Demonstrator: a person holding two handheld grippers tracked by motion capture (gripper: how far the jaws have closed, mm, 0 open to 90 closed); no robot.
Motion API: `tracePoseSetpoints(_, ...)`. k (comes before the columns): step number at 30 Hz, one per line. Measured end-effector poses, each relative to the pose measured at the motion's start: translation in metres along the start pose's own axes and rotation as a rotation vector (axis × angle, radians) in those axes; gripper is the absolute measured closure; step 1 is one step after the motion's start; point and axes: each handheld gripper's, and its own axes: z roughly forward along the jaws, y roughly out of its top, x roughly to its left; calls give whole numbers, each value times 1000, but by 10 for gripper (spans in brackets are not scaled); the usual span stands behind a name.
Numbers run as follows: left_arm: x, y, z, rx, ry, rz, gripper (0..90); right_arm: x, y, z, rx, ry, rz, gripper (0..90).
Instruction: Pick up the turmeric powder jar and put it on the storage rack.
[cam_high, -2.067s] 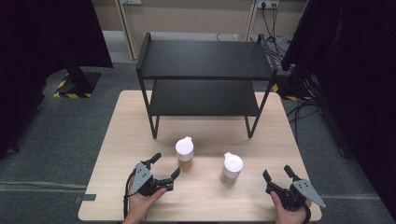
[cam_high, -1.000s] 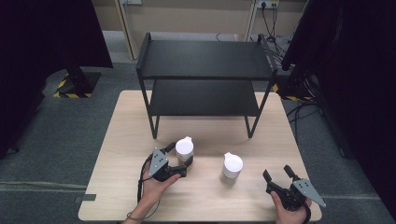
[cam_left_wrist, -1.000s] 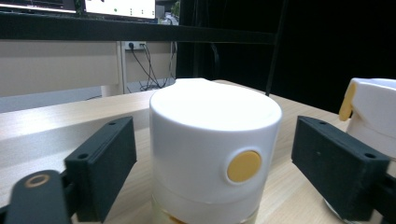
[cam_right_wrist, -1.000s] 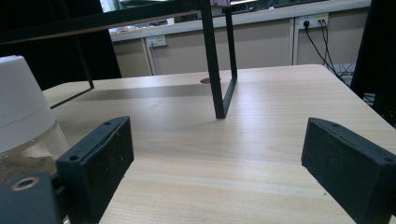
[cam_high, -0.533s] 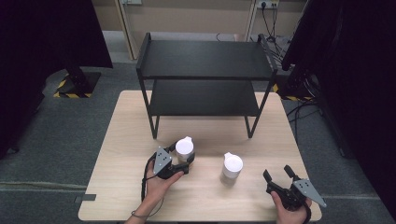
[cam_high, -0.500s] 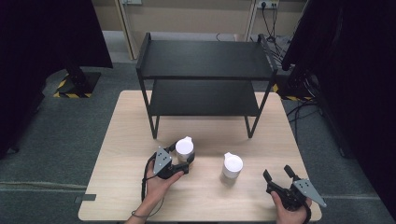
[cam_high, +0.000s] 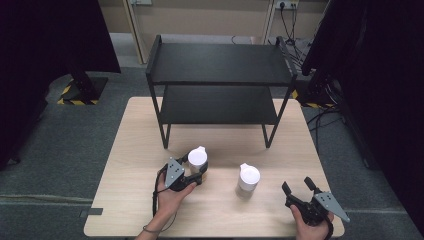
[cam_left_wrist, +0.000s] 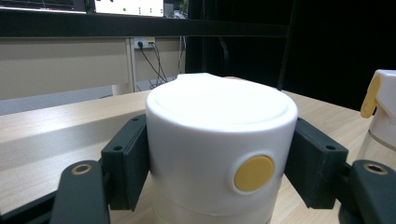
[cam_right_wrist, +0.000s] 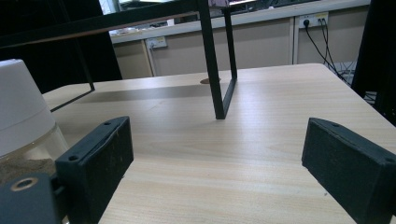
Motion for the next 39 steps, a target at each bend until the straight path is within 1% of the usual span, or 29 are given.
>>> tracePoseSetpoints(8,0,-2,0,-9,-2,-2,304,-1,0,0,-1,2,4,92)
tracePoseSetpoints(14,1,-2,-1,-13,-11,-25,305,-1,0,0,-1,1,4,92)
tracePoseSetpoints(19,2,0,-3,-33,-19,-30,305,-1,0,0,-1,1,5,92)
tracePoseSetpoints(31,6,17,-16,-88,-18,-30,305,-1,0,0,-2,1,6,92)
tracePoseSetpoints(39,8,31,-22,-123,-11,-20,305,-1,-1,0,-4,0,7,92)
